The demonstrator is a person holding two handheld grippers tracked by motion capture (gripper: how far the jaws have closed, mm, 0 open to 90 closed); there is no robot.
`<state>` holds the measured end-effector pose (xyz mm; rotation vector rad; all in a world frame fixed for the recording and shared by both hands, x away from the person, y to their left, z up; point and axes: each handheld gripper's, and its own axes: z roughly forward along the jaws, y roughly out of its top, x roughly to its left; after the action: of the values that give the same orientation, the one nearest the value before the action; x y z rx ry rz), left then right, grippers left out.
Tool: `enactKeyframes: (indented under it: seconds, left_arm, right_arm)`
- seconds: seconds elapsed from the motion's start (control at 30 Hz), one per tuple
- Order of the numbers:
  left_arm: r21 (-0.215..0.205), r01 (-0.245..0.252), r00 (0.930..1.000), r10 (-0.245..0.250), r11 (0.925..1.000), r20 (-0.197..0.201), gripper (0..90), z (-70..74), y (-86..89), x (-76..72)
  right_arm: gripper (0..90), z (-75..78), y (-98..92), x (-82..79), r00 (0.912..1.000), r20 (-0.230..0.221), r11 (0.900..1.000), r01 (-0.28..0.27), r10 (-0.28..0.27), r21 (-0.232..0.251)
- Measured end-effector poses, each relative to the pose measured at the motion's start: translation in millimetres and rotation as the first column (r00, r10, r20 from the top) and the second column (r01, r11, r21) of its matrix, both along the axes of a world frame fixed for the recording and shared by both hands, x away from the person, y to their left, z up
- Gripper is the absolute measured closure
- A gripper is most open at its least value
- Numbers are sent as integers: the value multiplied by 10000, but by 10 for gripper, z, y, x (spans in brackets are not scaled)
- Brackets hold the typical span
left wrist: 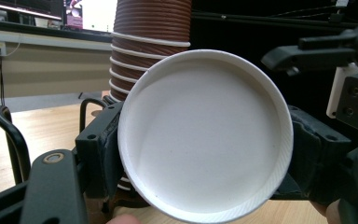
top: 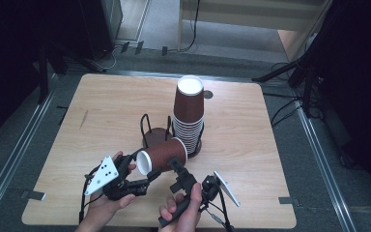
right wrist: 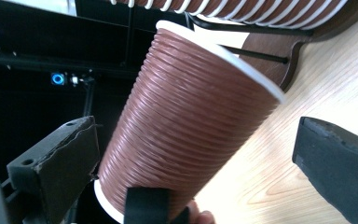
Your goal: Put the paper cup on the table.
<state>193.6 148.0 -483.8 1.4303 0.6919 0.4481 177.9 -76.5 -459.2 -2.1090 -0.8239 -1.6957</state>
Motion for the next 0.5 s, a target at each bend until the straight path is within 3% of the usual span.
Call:
enactKeyframes:
  seconds: [0.3, 0.5]
  left_arm:
    - [38, 131, 9999, -131, 9999, 38, 239, -29, -62, -17]
    - [177, 179, 9997, -181, 9997, 138, 239, -45, -90, -28]
  right_arm:
    - [4, -47, -38, 67, 9946, -1033, 9929, -14, 138, 1190]
    - [4, -167, -59, 153, 9885, -1481, 9775, 0, 319, 2108]
